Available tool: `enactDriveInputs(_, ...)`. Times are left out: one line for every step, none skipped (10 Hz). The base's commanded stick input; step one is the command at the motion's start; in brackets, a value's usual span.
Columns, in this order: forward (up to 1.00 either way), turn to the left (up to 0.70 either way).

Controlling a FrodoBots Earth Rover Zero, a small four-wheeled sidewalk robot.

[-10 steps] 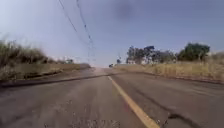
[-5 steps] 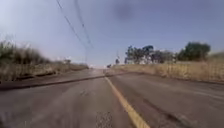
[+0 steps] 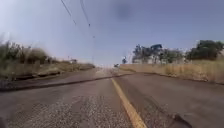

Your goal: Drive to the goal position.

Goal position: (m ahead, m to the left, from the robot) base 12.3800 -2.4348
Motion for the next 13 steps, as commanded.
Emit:
enactDriveInputs(1.0,0.16)
enactDriveInputs(1.0,0.27)
enactDriveInputs(1.0,0.27)
enactDriveInputs(1.0,0.27)
enactDriveInputs(1.0,0.27)
enactDriveInputs(1.0,0.0)
enactDriveInputs(1.0,0.0)
enactDriveInputs(1.0,0.0)
enactDriveInputs(1.0,0.0)
enactDriveInputs(1.0,0.0)
enactDriveInputs(1.0,0.0)
enactDriveInputs(1.0,0.0)
enactDriveInputs(1.0,0.0)
